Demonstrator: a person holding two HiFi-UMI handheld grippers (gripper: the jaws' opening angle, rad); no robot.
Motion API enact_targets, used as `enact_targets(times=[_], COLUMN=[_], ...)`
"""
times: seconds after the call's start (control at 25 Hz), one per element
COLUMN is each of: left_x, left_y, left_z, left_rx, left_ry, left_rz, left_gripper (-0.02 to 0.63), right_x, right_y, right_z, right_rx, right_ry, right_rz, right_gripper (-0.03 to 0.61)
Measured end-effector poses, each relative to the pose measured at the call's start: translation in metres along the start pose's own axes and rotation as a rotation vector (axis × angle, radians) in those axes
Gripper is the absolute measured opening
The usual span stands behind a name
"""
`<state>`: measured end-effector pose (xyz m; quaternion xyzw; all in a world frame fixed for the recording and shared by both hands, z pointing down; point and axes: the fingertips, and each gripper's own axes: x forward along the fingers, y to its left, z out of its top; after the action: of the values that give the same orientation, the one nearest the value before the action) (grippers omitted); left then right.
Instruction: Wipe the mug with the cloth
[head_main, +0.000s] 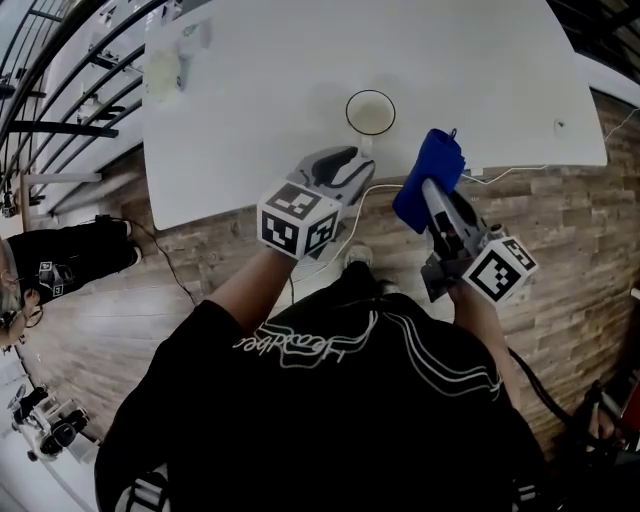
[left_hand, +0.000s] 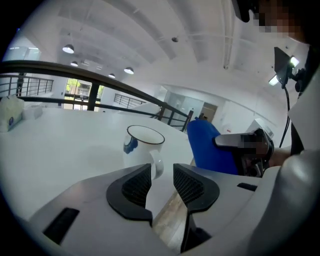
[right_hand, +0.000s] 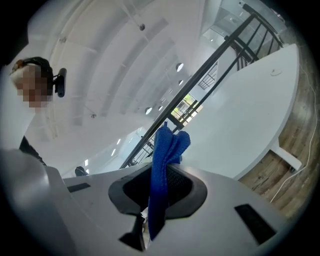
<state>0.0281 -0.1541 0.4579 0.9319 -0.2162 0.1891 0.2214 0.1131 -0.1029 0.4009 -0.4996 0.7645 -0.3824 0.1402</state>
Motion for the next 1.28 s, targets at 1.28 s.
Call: enact_targets(times=[1.28], left_x=[0.018], left_y=[0.003], left_z=[0.0], left_rx=[0.025], left_ry=[0.04], left_rz=[-0.076], left_gripper=[0.062], right_x=[0.076], right_y=[-0.033], right_z=[-0.009], right_rx=[0.301], right_ry=[-0.05], right_rz=[-0.021], right_gripper=[0.048])
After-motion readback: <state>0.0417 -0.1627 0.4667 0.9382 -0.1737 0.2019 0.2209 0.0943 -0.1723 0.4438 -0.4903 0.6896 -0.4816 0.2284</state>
